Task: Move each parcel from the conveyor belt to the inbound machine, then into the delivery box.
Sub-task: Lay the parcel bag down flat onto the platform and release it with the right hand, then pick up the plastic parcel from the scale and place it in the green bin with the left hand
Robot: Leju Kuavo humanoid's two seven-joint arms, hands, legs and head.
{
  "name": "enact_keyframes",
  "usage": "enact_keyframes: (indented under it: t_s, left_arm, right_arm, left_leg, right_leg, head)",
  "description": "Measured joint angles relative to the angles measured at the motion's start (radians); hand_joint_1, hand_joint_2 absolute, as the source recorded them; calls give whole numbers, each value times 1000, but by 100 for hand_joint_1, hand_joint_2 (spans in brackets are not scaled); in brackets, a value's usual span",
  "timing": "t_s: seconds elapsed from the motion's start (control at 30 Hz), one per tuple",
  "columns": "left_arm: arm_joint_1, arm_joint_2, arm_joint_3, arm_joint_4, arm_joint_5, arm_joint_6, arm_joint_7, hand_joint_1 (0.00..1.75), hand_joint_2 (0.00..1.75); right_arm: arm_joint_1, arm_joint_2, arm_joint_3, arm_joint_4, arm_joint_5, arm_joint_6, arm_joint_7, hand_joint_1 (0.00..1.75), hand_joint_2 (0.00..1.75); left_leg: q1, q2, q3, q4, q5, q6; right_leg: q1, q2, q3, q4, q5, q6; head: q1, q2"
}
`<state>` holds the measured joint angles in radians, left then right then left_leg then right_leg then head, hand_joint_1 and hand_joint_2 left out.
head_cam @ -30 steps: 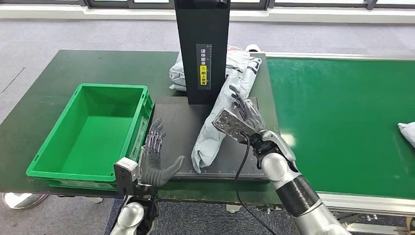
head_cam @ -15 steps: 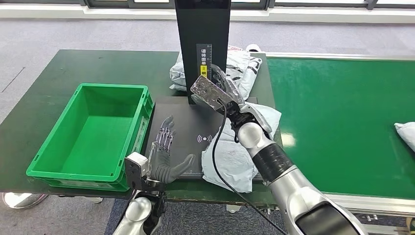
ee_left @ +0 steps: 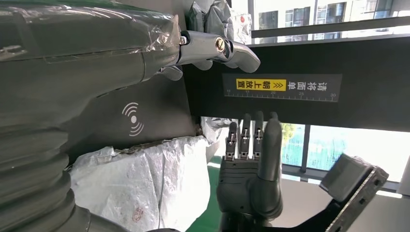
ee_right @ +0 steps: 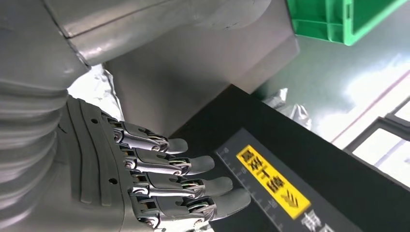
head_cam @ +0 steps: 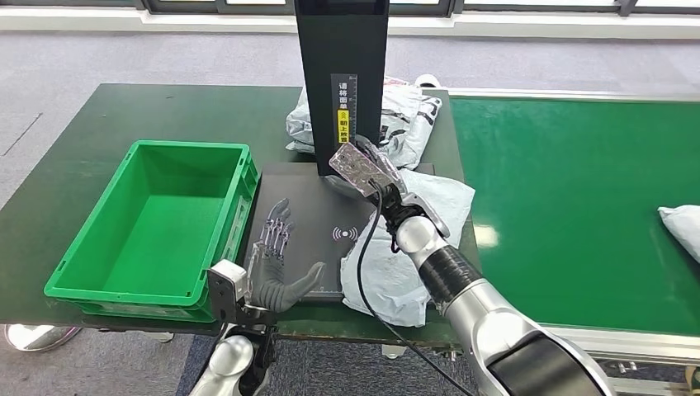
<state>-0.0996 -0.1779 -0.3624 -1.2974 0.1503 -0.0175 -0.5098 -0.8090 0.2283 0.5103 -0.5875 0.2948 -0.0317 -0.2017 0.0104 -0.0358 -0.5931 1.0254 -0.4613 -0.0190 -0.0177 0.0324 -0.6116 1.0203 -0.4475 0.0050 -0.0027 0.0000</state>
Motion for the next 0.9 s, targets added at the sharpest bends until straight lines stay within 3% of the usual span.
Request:
enact_keyframes:
  t_s: [0.33, 0.57, 0.67, 0.9]
  left_arm:
    - [16, 2, 13, -2, -34, 6, -11, 0, 175]
    - [18, -1, 30, -2, -53, 7, -12, 0, 175]
    - [20, -3, 37, -2, -58, 7, -12, 0, 175]
    - [23, -6, 45, -2, -67, 14, 4, 0, 175]
  right_arm:
    - [34, -44, -35, -162, -7, -24, -30, 0, 175]
    - [79, -67, -37, -310, 64, -75, 4, 0, 175]
    - [97, -77, -37, -361, 149, -130, 64, 0, 175]
    - [184, -120, -38, -490, 469, -226, 325, 0, 175]
  left_leg:
    - [0, 0, 0, 0, 0, 0]
    - [0, 1, 0, 0, 0, 0]
    - [0, 0, 0, 0, 0, 0]
    - [0, 0, 0, 0, 0, 0]
  right_leg:
    - [0, 0, 0, 0, 0, 0]
    - [0, 0, -1, 0, 0, 0]
    - [0, 0, -1, 0, 0, 0]
    - [0, 0, -1, 0, 0, 0]
  head:
    - [0, 0]
    - [0, 0]
    - [0, 0]
    - [0, 0]
